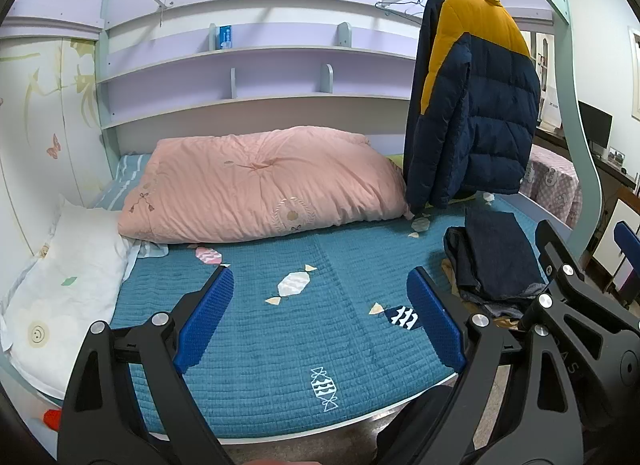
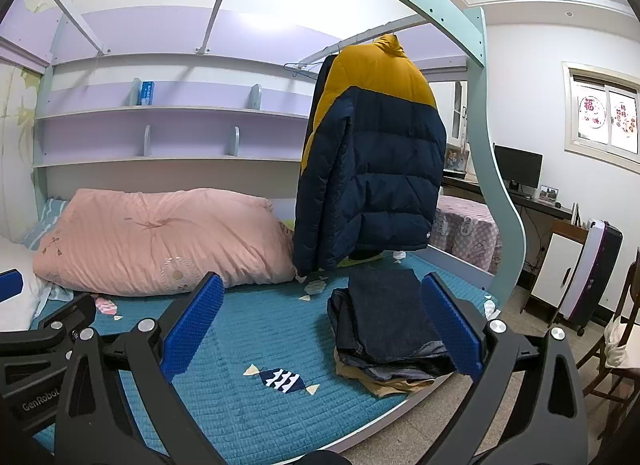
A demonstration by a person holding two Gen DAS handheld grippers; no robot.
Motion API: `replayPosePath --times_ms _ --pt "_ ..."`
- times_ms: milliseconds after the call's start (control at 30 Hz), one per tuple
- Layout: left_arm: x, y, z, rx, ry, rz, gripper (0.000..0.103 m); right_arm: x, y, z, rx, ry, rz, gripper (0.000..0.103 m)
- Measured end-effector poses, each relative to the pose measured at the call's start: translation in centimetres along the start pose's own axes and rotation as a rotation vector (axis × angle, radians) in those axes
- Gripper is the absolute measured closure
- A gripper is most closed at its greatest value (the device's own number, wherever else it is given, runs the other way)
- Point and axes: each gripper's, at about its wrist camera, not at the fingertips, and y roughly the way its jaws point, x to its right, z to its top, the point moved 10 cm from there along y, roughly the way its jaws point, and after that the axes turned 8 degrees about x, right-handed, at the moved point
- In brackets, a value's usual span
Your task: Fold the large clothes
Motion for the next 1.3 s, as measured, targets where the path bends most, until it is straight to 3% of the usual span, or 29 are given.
replayPosePath --times_ms 1300 --pt "-1.1 0.0 -1.3 -0.018 0.021 -0.024 0.014 0.4 0.7 -0.9 -0.021 -0.008 0.017 0.008"
